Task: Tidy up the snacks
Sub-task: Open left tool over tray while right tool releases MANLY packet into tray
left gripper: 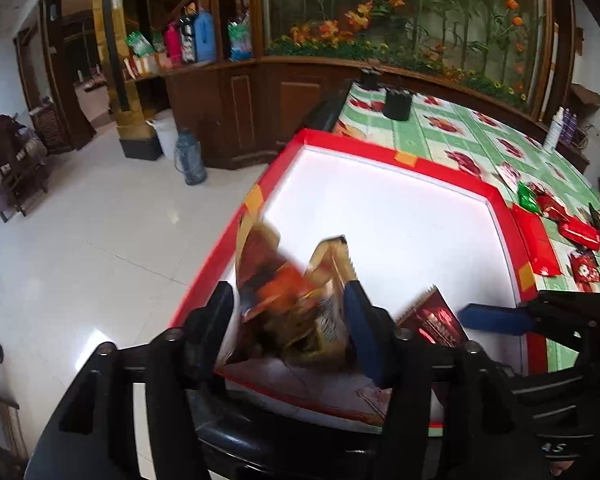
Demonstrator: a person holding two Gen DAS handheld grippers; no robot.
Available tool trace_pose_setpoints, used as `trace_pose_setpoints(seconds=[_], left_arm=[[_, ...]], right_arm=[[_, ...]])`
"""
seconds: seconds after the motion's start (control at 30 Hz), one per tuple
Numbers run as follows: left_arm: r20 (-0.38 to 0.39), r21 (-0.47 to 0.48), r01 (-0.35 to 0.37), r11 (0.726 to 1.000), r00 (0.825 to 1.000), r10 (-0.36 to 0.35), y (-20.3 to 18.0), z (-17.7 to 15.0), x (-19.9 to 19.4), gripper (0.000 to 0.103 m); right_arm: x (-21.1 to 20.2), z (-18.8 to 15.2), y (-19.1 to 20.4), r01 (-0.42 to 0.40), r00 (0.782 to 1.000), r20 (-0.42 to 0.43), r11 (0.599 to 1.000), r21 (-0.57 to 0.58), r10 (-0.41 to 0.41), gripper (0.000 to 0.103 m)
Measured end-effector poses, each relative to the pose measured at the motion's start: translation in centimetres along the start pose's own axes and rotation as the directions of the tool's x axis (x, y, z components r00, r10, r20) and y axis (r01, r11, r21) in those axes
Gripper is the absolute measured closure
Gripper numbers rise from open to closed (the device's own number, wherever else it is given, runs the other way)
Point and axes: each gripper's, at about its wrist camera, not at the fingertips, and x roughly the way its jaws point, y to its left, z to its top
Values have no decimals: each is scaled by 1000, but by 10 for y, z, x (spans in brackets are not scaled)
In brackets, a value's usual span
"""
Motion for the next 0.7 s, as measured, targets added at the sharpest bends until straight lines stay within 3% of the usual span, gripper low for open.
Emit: trace_pose_setpoints(seconds=[0.1,0.23,0.47,0.7], left_arm=[[52,-4,-35,999,998,35,2,4,-9,31],[102,16,-49,999,994,47,-5,12,-19,29],[102,126,82,989,990,-95,-56,20,-25,25],[57,277,177,944,978,-200,-133,23,-29,25]], right_arm=[[-10,-1,-7,1,999,37,1000,16,-1,47],[-28,-5,-27,-8,994,105,998,61,1,47],[-72,-29,-96,50,979,183,978,202,-87,39],[-128,-86,-183,184,945,182,900,396,-273,38]])
